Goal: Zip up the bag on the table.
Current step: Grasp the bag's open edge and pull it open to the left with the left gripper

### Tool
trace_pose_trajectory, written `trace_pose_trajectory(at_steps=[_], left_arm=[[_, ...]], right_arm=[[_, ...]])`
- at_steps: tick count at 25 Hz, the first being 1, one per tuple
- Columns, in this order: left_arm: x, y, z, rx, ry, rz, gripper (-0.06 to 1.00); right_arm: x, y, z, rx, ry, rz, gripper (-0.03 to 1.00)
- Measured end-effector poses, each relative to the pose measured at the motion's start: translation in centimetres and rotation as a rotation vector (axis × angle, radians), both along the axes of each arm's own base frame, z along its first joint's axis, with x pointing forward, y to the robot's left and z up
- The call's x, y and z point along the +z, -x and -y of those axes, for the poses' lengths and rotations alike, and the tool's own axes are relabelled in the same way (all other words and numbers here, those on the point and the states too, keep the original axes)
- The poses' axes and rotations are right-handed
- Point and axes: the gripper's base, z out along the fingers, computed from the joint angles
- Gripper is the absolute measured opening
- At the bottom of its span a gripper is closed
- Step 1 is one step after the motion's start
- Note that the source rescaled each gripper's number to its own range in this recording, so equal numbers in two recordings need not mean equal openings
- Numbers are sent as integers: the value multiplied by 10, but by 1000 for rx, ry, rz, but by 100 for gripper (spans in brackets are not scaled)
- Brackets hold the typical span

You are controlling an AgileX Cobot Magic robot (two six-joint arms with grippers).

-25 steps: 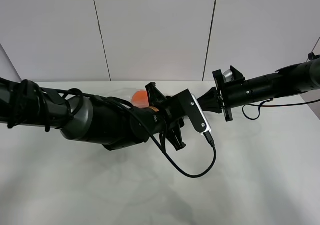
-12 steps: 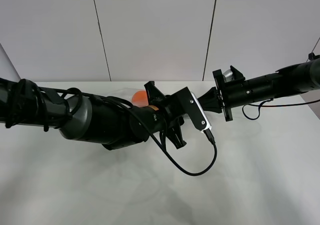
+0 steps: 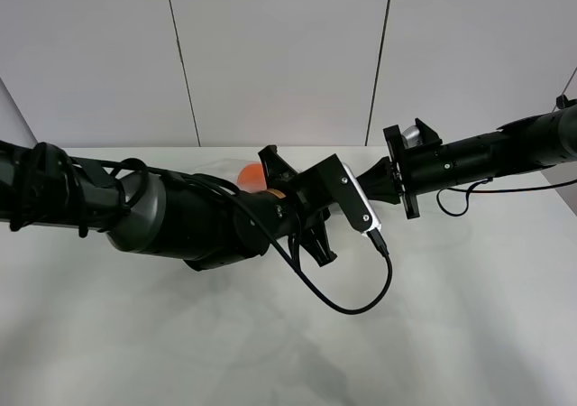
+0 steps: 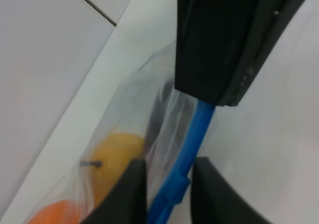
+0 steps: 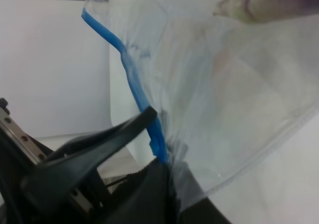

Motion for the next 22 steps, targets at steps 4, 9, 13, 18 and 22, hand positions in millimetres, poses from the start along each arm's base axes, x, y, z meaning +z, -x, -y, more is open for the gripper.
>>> trace_pose_trajectory(at_steps=[4, 9, 13, 18, 22], left_arm=[[-1, 1, 1, -10, -2, -16, 0], [-1, 1, 1, -10, -2, -14, 0], [-1, -5, -5, 9, -4, -9, 0], [-1, -22, -24, 58, -14, -8, 0], [-1, -37, -44, 100, -41, -5, 0]], right_arm=[[0, 0, 0, 1, -1, 0, 0], [0, 0, 0, 2, -2, 0, 0], [1, -1, 0, -7, -7, 0, 0], [1, -3, -1, -32, -17, 3, 0], [2, -4, -1, -38, -21, 5, 0]])
